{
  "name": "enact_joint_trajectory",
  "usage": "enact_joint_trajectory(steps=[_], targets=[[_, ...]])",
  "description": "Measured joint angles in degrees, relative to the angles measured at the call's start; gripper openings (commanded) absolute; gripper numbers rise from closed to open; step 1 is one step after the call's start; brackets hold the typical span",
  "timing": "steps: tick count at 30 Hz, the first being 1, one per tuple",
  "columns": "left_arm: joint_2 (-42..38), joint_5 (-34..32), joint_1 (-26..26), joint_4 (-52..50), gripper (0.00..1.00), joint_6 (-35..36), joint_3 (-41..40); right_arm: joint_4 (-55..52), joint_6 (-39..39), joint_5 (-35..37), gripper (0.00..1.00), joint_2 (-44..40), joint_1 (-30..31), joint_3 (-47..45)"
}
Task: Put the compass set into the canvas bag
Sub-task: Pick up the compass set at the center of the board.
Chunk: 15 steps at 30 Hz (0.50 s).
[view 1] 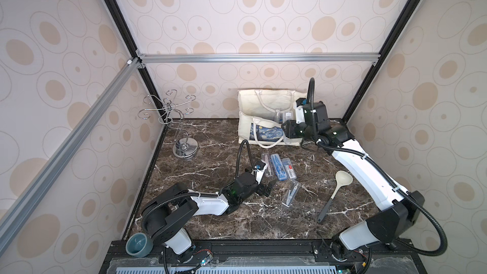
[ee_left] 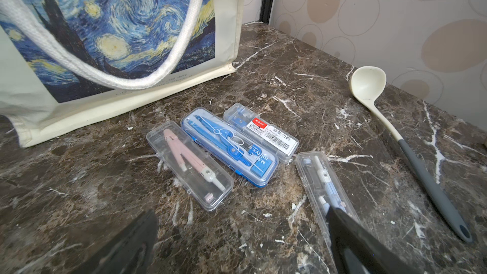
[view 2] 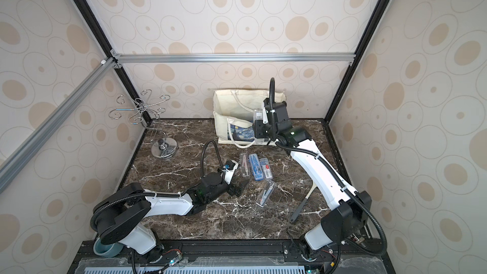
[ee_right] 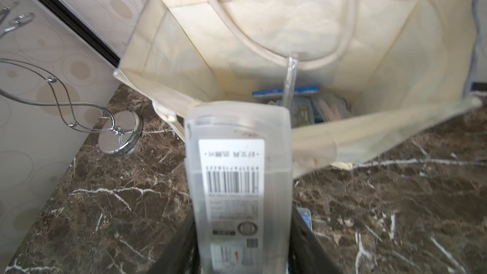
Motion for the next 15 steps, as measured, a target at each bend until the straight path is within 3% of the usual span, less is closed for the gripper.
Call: enact_joint_trajectory(steps=[15], targets=[[-5.92,-3.32,0.00,-1.20,1.00,-0.92,-2.73,5.92,-8.17,-4.66,0.41,26.86,-3.74,30.42]])
